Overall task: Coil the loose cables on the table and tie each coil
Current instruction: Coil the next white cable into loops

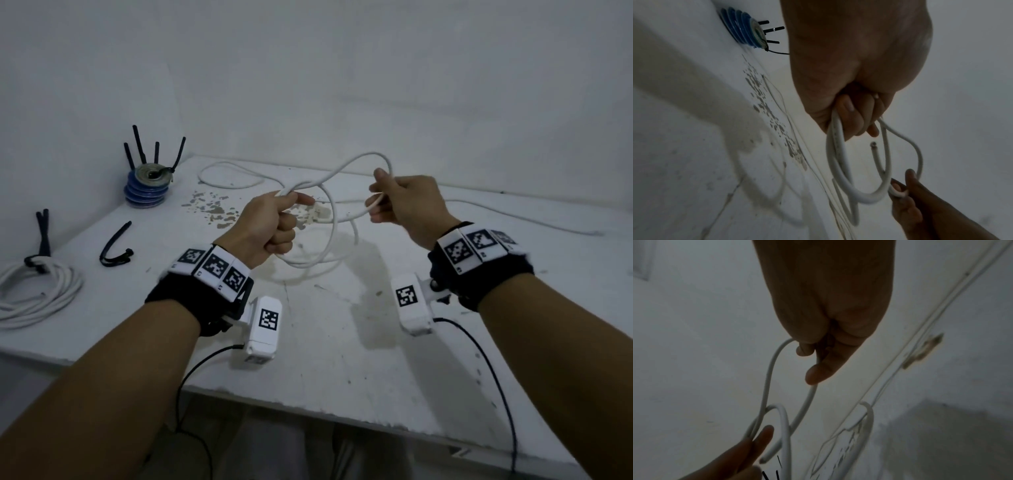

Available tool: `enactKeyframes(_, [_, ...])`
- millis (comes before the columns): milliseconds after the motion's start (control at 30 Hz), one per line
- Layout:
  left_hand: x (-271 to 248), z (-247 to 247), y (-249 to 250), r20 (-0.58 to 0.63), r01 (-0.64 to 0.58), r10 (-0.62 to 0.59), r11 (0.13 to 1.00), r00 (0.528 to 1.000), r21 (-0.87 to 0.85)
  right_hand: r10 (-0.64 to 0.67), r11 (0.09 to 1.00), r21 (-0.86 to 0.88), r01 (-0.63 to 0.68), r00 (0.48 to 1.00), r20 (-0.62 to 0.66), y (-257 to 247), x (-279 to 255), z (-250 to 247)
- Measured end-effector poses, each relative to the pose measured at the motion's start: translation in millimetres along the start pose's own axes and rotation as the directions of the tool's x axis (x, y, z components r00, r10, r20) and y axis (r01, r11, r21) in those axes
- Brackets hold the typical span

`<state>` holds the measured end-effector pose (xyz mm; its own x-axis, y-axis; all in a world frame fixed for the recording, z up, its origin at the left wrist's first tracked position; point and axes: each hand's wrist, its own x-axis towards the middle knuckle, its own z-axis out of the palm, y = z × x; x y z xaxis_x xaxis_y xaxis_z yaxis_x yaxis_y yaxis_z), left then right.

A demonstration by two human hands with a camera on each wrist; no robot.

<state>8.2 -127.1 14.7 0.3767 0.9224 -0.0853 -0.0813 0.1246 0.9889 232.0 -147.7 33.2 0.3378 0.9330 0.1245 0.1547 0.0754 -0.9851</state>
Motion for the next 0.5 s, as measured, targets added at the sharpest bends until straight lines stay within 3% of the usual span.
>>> enactKeyframes(200, [2.0, 5.1, -4.3, -0.044, -0.015, 0.014, 0.999, 0.999, -0.029, 0.177, 0.982, 0.039, -0.187, 0.966, 0.188, 21.2, -13.0, 22.5])
enactKeyframes(333, [2.0, 3.6, -7.5, -0.014, 0.041, -0.039, 0.992, 0.999, 0.116, 0.206, 0.976, -0.118, -0.181, 0.944, 0.257, 22.8, -19.2, 29.6])
enactKeyframes(433, [3.0, 2.4, -9.8, -0.034, 0.103, -0.097, 0.92, 0.995, 0.378, 0.149, 0.986, -0.101, -0.133, 0.975, 0.163, 18.2, -20.9, 35.0])
enactKeyframes(500, [1.1, 0.5, -9.5, -0.038, 0.158, -0.156, 0.909, 0.987, 0.385, 0.157, 0.987, 0.011, -0.159, 0.982, 0.109, 15.4, -18.6, 34.4])
